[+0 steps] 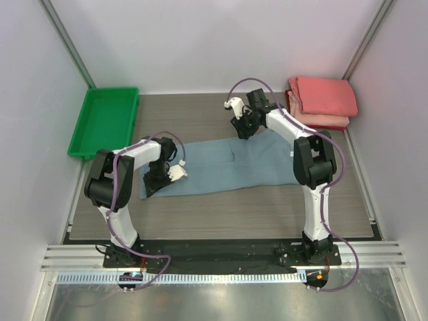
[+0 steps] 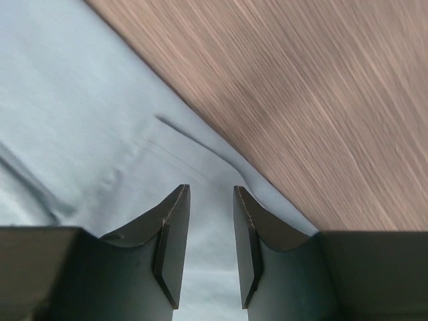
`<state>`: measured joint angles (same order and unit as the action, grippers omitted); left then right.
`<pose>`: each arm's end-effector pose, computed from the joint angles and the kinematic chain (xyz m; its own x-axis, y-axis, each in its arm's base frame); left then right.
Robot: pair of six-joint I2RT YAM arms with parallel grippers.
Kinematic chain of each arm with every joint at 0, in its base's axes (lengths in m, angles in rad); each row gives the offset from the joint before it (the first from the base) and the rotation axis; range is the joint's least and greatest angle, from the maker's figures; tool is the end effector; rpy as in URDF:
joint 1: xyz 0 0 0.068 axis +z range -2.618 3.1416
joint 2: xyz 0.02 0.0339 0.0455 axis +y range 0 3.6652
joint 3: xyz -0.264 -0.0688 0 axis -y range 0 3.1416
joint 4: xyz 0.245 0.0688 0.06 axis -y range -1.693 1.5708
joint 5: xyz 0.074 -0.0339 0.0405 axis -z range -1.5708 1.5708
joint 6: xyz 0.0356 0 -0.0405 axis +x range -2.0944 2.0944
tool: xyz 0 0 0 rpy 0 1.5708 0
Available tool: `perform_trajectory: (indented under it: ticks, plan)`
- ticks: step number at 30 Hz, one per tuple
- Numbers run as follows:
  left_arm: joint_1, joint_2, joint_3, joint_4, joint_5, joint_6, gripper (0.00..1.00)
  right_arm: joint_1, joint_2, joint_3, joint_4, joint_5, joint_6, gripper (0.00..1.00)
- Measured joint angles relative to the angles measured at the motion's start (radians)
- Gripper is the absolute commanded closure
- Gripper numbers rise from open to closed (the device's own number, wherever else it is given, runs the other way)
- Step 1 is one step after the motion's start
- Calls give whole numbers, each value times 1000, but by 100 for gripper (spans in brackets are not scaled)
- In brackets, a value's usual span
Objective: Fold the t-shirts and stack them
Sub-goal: Fold the tshirt
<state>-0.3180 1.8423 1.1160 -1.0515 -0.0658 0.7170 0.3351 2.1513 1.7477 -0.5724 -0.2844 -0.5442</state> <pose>0.2774 -0.0889 0.1428 -0.4872 0.8507 0.1972 0.8557 0.5102 -0.0866 0.4446 0.1654 0.2036 -0.4289 -0.6756 -0.5997 -0.8020 0.5902 -0.0913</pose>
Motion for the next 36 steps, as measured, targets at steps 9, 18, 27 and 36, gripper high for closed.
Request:
perform_trajectory:
  ticks: [9, 18, 27, 36]
  plan:
    - [-13, -5, -8, 0, 5, -24, 100, 85, 11, 46, -4, -38, 7, 63]
    - [-15, -5, -8, 0, 6, -30, 100, 90, 109, 76, -14, -35, 20, 64]
    - [-15, -6, -10, 1, 7, -34, 100, 95, 131, 100, -27, -33, 21, 80]
    - [-15, -6, -10, 1, 6, -36, 100, 110, 130, 100, -26, -32, 20, 87]
